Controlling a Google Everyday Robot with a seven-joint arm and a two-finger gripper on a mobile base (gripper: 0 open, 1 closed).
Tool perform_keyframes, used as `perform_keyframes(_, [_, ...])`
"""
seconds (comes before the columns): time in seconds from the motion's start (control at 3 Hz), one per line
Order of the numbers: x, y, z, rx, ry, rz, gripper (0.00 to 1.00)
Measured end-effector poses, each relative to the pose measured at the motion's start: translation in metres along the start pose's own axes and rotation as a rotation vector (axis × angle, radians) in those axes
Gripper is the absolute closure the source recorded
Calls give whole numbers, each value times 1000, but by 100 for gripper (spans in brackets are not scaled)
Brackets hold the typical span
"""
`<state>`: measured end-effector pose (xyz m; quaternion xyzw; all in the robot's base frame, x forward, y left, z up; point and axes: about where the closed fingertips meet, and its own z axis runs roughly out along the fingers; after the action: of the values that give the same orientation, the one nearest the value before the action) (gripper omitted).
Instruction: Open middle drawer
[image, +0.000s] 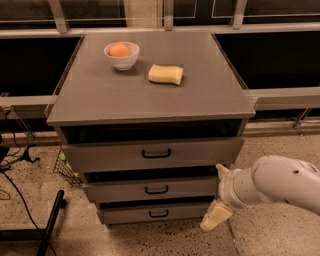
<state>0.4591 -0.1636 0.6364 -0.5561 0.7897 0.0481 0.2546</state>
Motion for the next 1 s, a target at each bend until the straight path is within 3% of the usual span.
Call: perform_keyframes(1.0, [4,-2,109,-26,-92,22,0])
